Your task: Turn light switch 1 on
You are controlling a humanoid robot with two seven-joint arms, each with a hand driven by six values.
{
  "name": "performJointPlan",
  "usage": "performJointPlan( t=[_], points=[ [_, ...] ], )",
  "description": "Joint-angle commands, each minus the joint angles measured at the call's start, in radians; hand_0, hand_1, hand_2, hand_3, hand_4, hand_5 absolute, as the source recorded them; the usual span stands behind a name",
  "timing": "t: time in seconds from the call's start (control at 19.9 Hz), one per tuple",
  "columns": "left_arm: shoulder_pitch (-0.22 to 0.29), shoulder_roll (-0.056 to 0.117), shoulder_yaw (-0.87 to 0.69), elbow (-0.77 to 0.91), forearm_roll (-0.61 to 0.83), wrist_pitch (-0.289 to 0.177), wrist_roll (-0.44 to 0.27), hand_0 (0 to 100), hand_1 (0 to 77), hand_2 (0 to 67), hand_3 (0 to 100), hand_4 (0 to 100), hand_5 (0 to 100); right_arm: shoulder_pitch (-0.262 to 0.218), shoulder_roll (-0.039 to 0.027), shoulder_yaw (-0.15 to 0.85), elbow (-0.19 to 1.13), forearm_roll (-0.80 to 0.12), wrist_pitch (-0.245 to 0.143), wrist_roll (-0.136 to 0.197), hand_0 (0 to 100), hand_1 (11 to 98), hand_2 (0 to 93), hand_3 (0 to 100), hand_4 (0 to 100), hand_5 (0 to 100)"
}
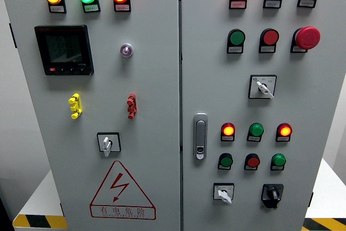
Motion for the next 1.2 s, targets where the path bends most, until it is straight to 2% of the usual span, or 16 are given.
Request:
performJointPlan(
  t=[0.0, 0.2, 0.3, 0.4, 0.6, 0.8, 0.9, 1.05, 1.15],
  points=[
    [0.0, 0.0, -0.003, 0.0, 0.0, 0.0, 0.002, 0, 0.0, 5.4, 0, 5, 15, 0.0, 0.0, 0.0, 0.0, 0.0, 0.0, 0.0, 0, 22.5, 0.0, 11, 23, 15],
    [-0.005, 0.0, -0.018, 0.0, 0.003, 0.0, 0.011, 0, 0.0, 5.4, 0, 5, 14, 0.001, 0.0, 0.0, 0.0, 0.0, 0.0, 0.0, 0, 22.5, 0.0, 11, 23, 15],
    [-0.005, 0.0, -0.101, 0.002, 0.029, 0.0, 0.012, 0, 0.0, 5.4, 1, 5, 14, 0.001, 0.0, 0.0, 0.0, 0.0, 0.0, 0.0, 0, 22.5, 0.0, 11, 23, 15],
    [-0.005, 0.0, -0.226, 0.0, 0.133, 0.0, 0.012, 0, 0.0, 5.5, 1, 5, 14, 0.0, 0.0, 0.0, 0.0, 0.0, 0.0, 0.0, 0, 22.5, 0.0, 11, 23, 15],
    [-0.005, -0.005, -0.608, 0.002, 0.49, -0.001, 0.014, 0, 0.0, 5.6, 1, 5, 12, 0.001, 0.0, 0.0, 0.0, 0.0, 0.0, 0.0, 0, 22.7, 0.0, 11, 23, 15],
    [-0.002, -0.026, -0.952, -0.002, 0.901, -0.003, 0.011, 0, 2.5, 5.8, 0, 5, 11, 0.0, 0.0, 0.0, 0.0, 0.0, 0.0, 0.0, 0, 22.7, 0.0, 11, 23, 15],
    [-0.002, -0.043, -1.14, -0.003, 1.073, -0.004, 0.009, 0, 2.9, 5.8, 0, 4, 11, 0.001, 0.0, 0.0, 0.0, 0.0, 0.0, 0.001, 0, 22.7, 0.0, 11, 23, 15],
    [0.0, -0.052, -1.438, -0.011, 1.398, -0.01, -0.001, 0, 4.3, 5.9, 0, 4, 11, 0.0, 0.0, 0.0, 0.0, 0.0, 0.0, 0.0, 0, 22.7, 0.0, 11, 23, 15],
    [0.002, -0.052, -1.526, -0.014, 1.575, -0.01, -0.035, 0, 5.7, 5.9, 0, 3, 10, 0.0, 0.0, 0.0, 0.0, 0.0, 0.0, 0.001, 0, 22.7, 0.0, 11, 23, 15]
  ],
)
